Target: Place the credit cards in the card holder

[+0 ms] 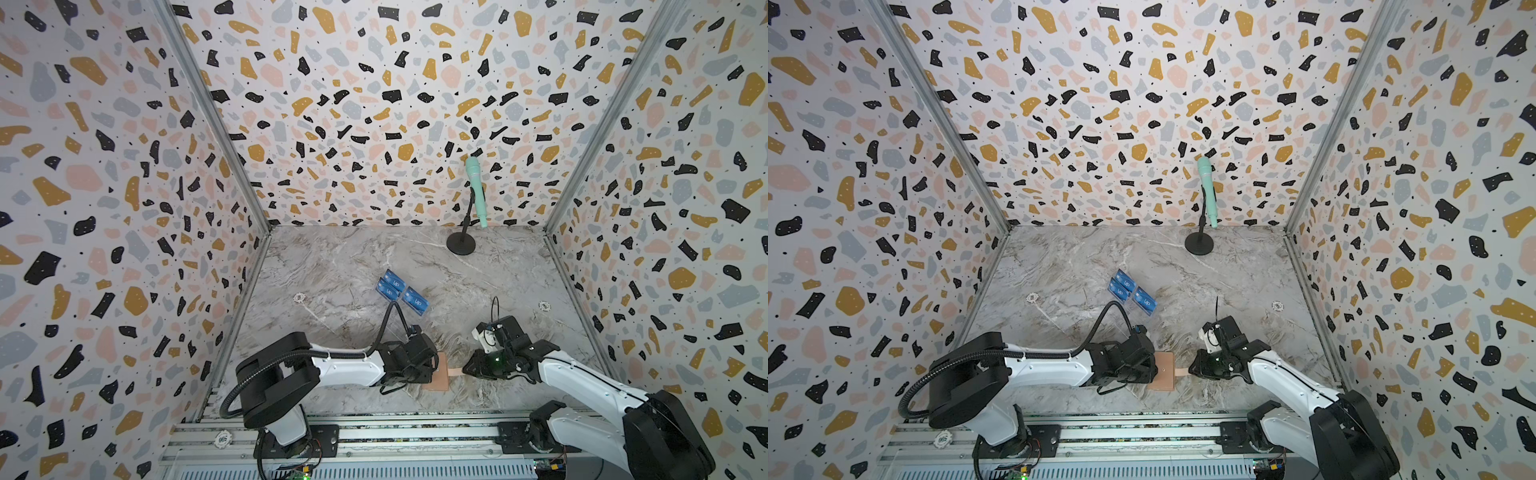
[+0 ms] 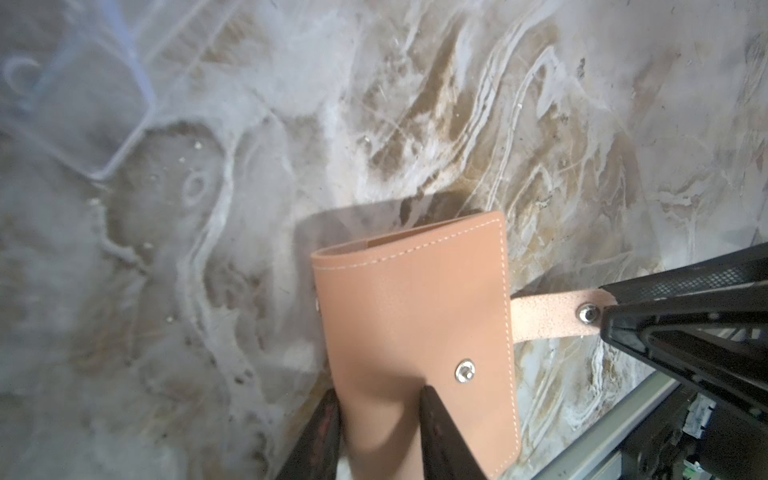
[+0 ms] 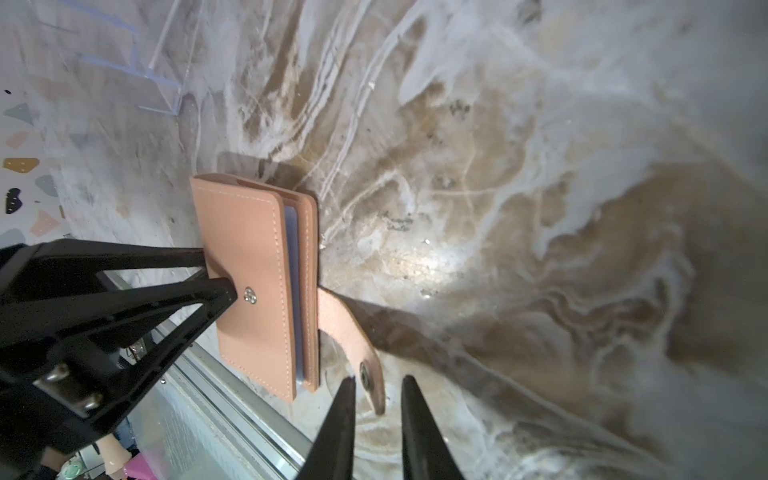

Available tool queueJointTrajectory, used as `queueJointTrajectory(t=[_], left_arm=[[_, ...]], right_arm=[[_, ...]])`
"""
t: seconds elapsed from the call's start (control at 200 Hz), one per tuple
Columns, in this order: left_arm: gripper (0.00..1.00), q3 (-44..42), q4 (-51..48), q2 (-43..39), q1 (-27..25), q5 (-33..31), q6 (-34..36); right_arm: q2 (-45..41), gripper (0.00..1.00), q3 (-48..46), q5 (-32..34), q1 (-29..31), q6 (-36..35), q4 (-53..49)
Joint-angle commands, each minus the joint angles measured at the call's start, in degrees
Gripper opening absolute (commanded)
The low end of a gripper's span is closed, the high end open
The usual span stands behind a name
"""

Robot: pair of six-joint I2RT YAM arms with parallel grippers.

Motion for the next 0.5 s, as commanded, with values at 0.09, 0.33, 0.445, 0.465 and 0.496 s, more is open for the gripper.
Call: queueJointTrajectory(t=[0.09,0.33,0.445,0.465,0.496], left_arm=[[0.34,-1.2,-2.4,2.1,-0.4,0.5,1.2],[0.34,-1.2,-2.4,2.2,-0.4,0.8,1.3],[0.34,-1.0,-2.7,2.2,-0.4,0.9,1.4],[0.34,-0.9,-2.7,2.3,-0.4,0.9,1.4],[0.34,-0.9,-2.8,2.3,-0.4,0.8,1.4]], right_arm=[[-0.5,0.19,-0.6,-1.7,-1.0,0.3,2.2],[1.2,0.14,-0.3,-2.6,-1.6,-0.9,2.9],[1.4,0.13,-0.5,-3.7,-1.6,-0.8,3.4],[1.3,0.13,-0.6,-3.9,-1.7,-0.8,3.4],[1.3,0.13,-0.7,-4.1,-1.6,-0.8,3.5]])
